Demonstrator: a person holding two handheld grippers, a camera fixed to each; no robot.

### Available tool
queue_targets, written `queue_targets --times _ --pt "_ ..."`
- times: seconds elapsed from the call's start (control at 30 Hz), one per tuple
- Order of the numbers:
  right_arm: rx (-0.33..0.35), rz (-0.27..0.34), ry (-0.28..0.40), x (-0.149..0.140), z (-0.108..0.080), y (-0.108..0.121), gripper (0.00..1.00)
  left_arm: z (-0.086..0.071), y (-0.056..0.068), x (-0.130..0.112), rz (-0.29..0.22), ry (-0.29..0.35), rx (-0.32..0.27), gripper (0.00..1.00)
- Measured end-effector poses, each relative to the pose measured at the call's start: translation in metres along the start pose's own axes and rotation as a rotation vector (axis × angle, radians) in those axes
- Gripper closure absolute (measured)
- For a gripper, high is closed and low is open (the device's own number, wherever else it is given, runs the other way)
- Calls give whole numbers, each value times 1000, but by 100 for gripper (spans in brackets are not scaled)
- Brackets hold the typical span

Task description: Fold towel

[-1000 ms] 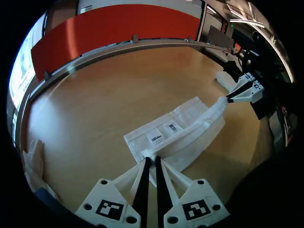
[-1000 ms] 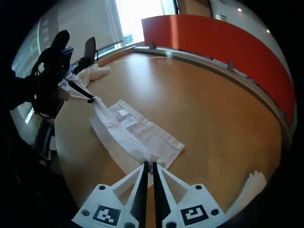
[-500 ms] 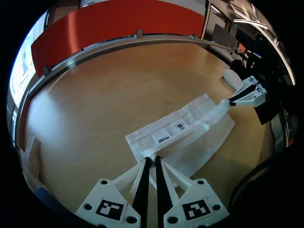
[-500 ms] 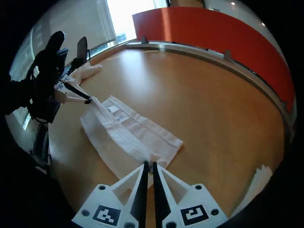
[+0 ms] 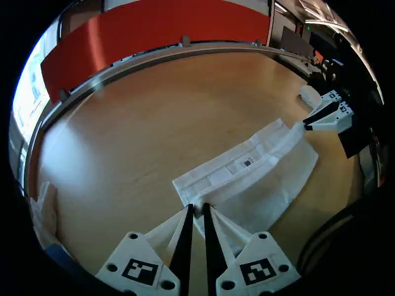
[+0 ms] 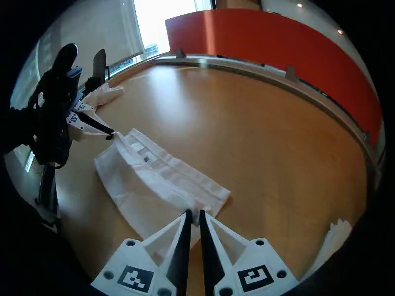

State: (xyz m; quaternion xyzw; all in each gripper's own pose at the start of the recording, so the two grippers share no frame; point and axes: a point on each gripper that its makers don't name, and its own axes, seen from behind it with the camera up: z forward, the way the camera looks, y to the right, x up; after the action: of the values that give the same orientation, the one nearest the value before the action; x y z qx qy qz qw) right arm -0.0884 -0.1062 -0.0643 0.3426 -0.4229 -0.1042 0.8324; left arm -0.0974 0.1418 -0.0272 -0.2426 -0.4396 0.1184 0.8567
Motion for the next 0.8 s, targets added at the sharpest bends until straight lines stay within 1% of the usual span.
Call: queue_targets --times 0.17,0.2,0.27,0.3,0.37,0.4,0.47,0.5,0.53,0.57,0.7,0.8 --pt "-25 0 2 2 2 6 81 0 -5 4 14 7 19 81" --pt "-30 0 3 3 2 7 80 0 -7 5 16 8 24 76" --pt "-39 -1 6 4 1 10 72 -1 -10 6 21 10 35 66" --pt "-44 -2 6 4 1 11 64 -1 -11 7 23 11 40 61" --pt "-52 -6 5 3 0 13 44 -1 -14 6 27 10 46 51" --pt "-56 -7 4 3 -1 14 35 -2 -14 6 28 10 49 43" --pt "-58 -10 6 2 -2 15 15 -4 -16 7 30 12 52 27" --pt "-59 -10 7 2 -2 15 9 -4 -16 6 31 13 53 20" --pt "-59 -10 8 2 -3 15 2 -5 -16 6 29 13 52 14" --pt "-59 -9 10 1 -4 15 2 -6 -16 5 27 12 52 8" --pt "-56 -7 12 -1 -7 15 3 -8 -18 3 17 14 55 5" --pt "-55 -10 15 -2 -9 13 3 -10 -18 1 11 14 57 5"
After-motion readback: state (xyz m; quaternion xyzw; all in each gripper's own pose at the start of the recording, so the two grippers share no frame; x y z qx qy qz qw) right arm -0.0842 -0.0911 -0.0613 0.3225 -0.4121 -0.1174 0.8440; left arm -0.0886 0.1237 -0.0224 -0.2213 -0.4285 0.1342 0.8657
